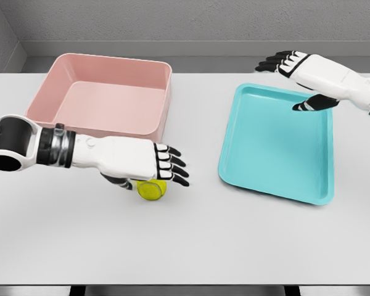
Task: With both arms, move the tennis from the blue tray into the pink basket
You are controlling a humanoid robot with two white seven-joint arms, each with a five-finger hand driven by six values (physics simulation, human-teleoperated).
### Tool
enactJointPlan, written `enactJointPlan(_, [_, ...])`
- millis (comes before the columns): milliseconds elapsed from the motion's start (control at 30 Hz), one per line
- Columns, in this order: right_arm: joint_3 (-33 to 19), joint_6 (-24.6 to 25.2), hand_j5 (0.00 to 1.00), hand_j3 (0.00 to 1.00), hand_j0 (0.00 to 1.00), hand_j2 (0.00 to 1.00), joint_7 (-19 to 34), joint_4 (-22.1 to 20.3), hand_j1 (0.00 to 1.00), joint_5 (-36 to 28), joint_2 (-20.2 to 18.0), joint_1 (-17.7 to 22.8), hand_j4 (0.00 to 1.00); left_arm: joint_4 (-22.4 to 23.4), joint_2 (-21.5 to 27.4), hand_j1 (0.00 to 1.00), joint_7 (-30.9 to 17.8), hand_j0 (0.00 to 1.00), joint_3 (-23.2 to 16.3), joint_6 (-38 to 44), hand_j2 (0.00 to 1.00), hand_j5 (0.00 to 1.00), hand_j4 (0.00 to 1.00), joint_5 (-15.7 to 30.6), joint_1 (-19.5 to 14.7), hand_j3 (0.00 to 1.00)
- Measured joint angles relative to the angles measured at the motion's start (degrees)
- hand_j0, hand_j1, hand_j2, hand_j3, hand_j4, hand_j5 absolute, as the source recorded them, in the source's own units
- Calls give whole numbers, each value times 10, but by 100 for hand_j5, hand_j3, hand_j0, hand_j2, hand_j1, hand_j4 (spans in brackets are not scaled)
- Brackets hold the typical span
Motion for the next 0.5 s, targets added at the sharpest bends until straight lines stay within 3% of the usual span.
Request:
enactJointPlan(133, [0, 0, 100, 100, 100, 100, 2, -2, 100, 0, -1, 3, 100, 0, 2, 100, -34, 100, -6, 0, 100, 100, 100, 31, -4, 100])
enactJointPlan(300, [0, 0, 100, 100, 100, 100, -2, -1, 100, 0, -1, 4, 100, 7, -28, 100, -42, 100, -11, 0, 100, 100, 100, 42, -7, 100])
enactJointPlan(500, [1, 0, 100, 100, 100, 100, -2, -1, 100, 0, 0, 11, 100, 17, -38, 100, -37, 100, -8, 73, 100, 100, 100, 42, 1, 100])
